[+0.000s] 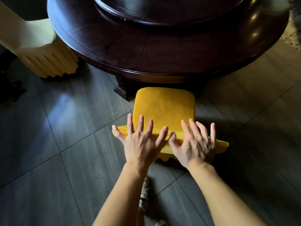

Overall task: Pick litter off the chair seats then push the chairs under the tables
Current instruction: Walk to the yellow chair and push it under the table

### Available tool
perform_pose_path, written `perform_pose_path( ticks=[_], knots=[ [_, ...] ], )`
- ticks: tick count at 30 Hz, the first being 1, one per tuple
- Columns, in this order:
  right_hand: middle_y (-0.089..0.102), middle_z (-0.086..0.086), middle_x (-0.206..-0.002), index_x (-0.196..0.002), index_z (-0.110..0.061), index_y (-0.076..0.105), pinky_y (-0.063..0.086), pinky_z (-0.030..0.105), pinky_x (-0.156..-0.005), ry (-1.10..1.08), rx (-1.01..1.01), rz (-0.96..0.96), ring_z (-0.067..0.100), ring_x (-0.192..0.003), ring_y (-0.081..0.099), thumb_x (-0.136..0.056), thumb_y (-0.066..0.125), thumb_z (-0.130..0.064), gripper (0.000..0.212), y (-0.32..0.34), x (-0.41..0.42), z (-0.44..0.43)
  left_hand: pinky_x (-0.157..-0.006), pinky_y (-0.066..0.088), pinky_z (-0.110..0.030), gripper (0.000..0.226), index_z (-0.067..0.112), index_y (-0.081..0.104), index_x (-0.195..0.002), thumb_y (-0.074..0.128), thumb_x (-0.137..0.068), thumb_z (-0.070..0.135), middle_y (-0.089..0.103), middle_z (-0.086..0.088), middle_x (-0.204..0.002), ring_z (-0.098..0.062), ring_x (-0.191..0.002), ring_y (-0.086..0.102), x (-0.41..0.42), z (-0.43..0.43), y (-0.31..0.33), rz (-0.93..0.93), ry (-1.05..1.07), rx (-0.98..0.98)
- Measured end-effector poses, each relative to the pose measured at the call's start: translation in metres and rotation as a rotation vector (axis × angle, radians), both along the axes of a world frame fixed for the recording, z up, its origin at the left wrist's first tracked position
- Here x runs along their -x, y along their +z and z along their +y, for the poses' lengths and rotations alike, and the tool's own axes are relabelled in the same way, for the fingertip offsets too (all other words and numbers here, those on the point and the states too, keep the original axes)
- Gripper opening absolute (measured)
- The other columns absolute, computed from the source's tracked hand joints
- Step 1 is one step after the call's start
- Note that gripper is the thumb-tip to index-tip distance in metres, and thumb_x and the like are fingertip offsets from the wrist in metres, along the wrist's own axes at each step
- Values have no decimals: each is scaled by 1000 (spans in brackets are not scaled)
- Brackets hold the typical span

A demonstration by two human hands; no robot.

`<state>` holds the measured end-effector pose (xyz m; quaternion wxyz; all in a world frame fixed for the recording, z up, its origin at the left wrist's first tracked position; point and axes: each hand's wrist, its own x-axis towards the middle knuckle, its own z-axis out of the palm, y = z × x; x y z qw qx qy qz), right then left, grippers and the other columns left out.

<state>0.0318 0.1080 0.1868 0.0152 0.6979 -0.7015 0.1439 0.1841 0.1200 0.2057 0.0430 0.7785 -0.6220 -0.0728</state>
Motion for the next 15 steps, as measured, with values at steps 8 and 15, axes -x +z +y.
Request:
perform_pose_path(
  ticks=[8, 15],
  knots=[
    [64, 15, -139, -132, -17, 69, 19, 61, -121, 29, 34, 25, 35, -132, 56, -89, 35, -55, 67, -3, -3, -73, -109, 2, -79, 81, 32, 60, -133, 13, -90, 81, 55, 1, -148, -32, -153, 22, -4, -71, -4, -7, 16, 78],
    [66, 14, -137, -130, -17, 70, 18, 61, -122, 20, 59, 35, 34, -130, 56, -89, 32, -55, 68, -1, 3, -139, -108, 3, -79, 84, 30, 60, -133, 14, -88, 84, 50, 0, -150, -32, -153, 19, 3, -136, -4, 0, 14, 99]
  ],
)
